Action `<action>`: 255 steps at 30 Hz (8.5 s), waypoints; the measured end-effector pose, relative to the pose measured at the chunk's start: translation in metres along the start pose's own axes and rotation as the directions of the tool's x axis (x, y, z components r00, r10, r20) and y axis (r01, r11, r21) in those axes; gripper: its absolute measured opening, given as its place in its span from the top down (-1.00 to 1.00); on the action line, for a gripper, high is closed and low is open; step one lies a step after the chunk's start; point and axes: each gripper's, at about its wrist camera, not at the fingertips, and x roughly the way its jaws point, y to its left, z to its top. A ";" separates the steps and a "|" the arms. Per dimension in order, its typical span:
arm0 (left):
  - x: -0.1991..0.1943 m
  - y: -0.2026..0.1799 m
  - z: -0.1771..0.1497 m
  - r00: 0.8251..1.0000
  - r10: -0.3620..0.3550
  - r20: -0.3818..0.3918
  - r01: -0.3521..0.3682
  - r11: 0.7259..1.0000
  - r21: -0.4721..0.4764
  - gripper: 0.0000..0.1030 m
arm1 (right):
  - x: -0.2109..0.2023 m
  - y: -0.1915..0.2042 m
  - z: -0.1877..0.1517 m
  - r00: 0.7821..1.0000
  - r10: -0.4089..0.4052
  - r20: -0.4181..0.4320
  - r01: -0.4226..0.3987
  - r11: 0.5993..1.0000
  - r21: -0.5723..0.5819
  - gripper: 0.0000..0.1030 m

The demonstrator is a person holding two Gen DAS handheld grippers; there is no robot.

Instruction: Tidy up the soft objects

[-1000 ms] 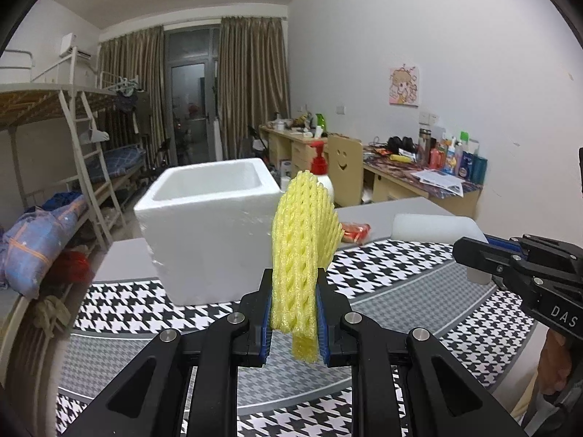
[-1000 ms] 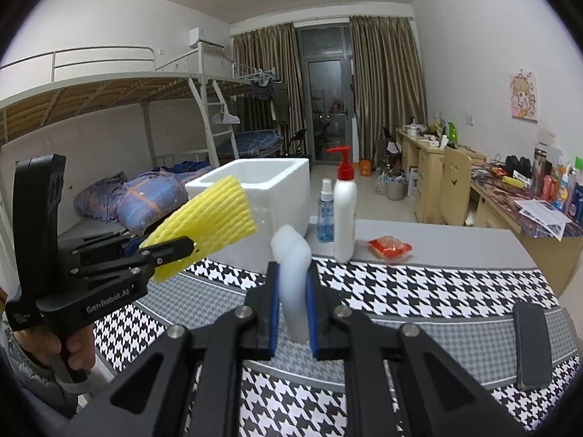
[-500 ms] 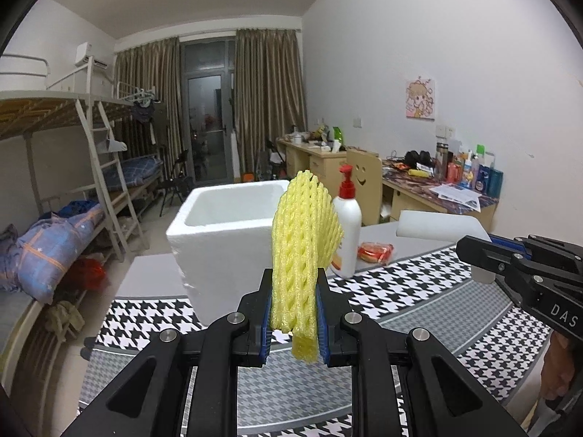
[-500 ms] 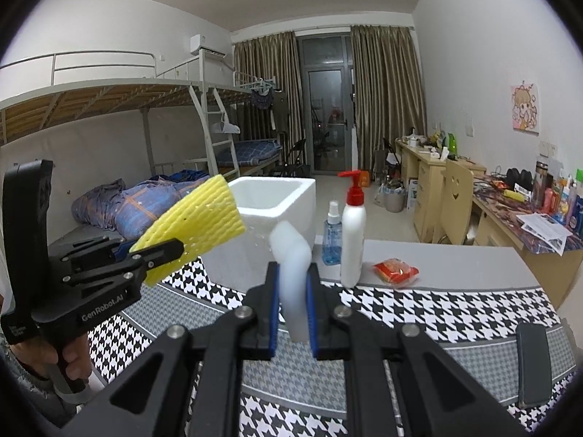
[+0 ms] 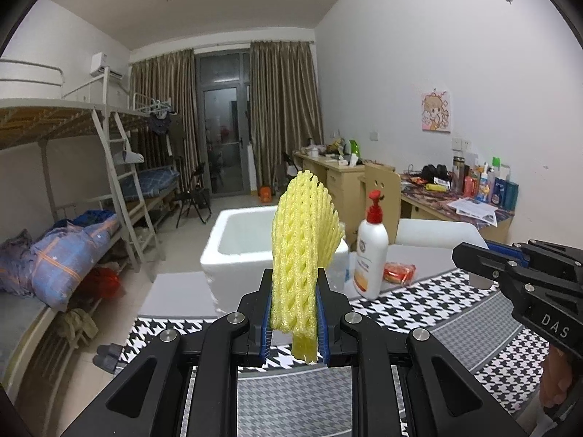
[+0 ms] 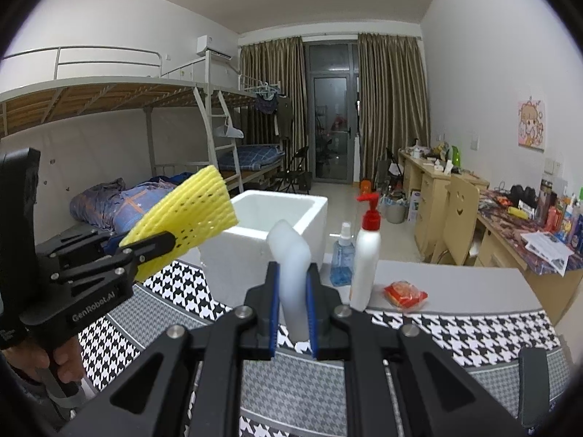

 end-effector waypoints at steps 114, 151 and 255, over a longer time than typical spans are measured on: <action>0.103 0.100 0.043 0.963 0.260 -0.065 -0.265 0.961 -0.080 -0.98 | 0.170 0.015 0.071 0.982 0.082 -0.169 -0.070 0.995 0.077 0.68; 0.054 0.090 0.035 0.970 0.239 -0.032 -0.241 0.966 -0.092 -0.98 | 0.114 0.029 0.075 0.992 0.038 -0.117 -0.034 0.999 0.037 -0.70; -0.104 0.000 -0.088 0.963 0.185 0.195 -0.170 0.981 -0.092 -0.98 | -0.093 0.053 -0.089 0.958 -0.212 0.195 0.203 0.977 0.065 -0.95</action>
